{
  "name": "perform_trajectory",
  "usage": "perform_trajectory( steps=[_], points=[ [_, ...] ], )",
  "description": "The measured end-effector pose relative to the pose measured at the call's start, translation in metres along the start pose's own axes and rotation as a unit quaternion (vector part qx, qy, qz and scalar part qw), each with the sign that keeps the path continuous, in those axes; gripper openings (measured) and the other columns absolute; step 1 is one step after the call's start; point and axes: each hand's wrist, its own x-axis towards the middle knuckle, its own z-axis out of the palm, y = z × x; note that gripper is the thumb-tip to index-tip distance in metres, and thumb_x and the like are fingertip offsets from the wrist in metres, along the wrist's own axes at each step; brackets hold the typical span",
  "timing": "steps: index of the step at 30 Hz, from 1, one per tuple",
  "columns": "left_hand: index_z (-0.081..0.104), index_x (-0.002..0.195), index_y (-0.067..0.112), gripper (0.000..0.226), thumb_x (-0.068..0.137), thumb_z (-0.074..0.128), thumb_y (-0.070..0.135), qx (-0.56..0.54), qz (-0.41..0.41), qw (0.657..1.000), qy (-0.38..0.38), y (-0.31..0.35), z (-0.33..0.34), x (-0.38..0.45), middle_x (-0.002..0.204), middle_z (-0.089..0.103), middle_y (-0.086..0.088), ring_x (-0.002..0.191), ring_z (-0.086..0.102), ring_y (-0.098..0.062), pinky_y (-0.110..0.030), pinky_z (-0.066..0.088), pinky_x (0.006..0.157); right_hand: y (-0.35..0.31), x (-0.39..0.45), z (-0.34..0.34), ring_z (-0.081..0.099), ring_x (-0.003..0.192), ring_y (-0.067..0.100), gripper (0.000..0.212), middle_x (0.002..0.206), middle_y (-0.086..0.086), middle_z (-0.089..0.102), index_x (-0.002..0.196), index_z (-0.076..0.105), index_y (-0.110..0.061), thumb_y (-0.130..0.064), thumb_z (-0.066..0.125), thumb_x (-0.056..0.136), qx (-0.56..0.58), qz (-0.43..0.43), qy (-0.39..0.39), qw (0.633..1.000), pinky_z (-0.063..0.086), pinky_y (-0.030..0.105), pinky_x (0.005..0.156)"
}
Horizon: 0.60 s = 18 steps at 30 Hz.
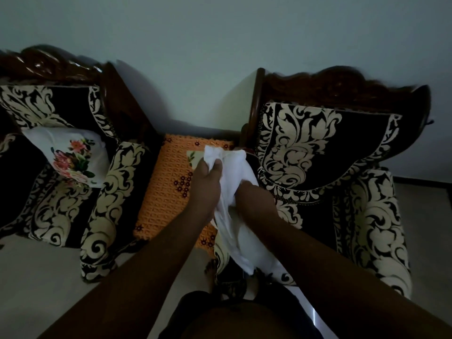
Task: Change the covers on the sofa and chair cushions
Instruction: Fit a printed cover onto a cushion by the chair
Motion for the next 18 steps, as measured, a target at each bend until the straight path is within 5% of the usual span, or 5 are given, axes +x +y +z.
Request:
perform_trajectory(
  steps=[4, 7, 10, 14, 18],
  points=[
    [0.053, 0.134, 0.030, 0.037, 0.098, 0.059, 0.041, -0.009, 0.046, 0.998, -0.052, -0.001, -0.006, -0.003, 0.133, 0.062, 0.006, 0.123, 0.060, -0.016, -0.046, 0.046, 0.110, 0.002, 0.018, -0.013, 0.064, 0.112, 0.025, 0.041, 0.132, 0.008, 0.060, 0.140, 0.051, -0.014, -0.030, 0.051, 0.103, -0.034, 0.002, 0.013, 0.999, 0.048, 0.038, 0.086],
    [0.035, 0.152, 0.027, 0.083, 0.085, 0.071, 0.058, -0.047, 0.024, 0.999, -0.012, -0.011, -0.019, 0.006, 0.151, 0.049, 0.005, 0.132, 0.052, -0.012, -0.042, 0.043, 0.113, -0.003, 0.017, -0.019, 0.066, 0.092, 0.030, 0.085, 0.124, 0.013, 0.055, 0.161, 0.012, -0.024, -0.045, 0.060, 0.093, 0.020, -0.016, 0.102, 0.994, 0.044, 0.035, 0.061],
    [0.019, 0.158, 0.037, 0.109, 0.072, 0.082, 0.064, -0.077, -0.042, 0.995, -0.039, -0.027, -0.009, -0.006, 0.159, 0.038, 0.008, 0.138, 0.046, -0.013, -0.041, 0.044, 0.111, -0.018, 0.010, -0.013, 0.065, 0.093, 0.028, 0.086, 0.119, 0.011, 0.057, 0.160, 0.008, -0.028, -0.051, 0.057, 0.094, 0.097, 0.012, 0.169, 0.981, 0.051, 0.039, 0.065],
    [0.054, 0.143, 0.028, 0.098, 0.058, 0.096, 0.054, -0.176, -0.147, 0.973, -0.002, -0.054, 0.007, -0.001, 0.132, 0.067, 0.006, 0.116, 0.067, -0.016, -0.043, 0.056, 0.097, -0.020, 0.002, 0.015, 0.062, 0.108, 0.031, 0.067, 0.123, 0.012, 0.057, 0.144, 0.032, -0.010, -0.025, 0.068, 0.090, 0.162, -0.020, 0.110, 0.981, 0.054, 0.042, 0.084],
    [0.070, 0.116, 0.008, 0.047, 0.073, 0.084, 0.017, -0.103, -0.193, 0.968, 0.122, -0.077, -0.005, 0.006, 0.102, 0.074, -0.013, 0.075, 0.073, -0.022, -0.029, 0.058, 0.053, 0.018, -0.003, 0.040, 0.048, 0.126, 0.009, 0.097, 0.138, 0.005, 0.052, 0.160, 0.020, -0.015, -0.024, 0.081, 0.085, 0.410, -0.110, -0.042, 0.904, 0.035, 0.012, 0.105]
  ],
)
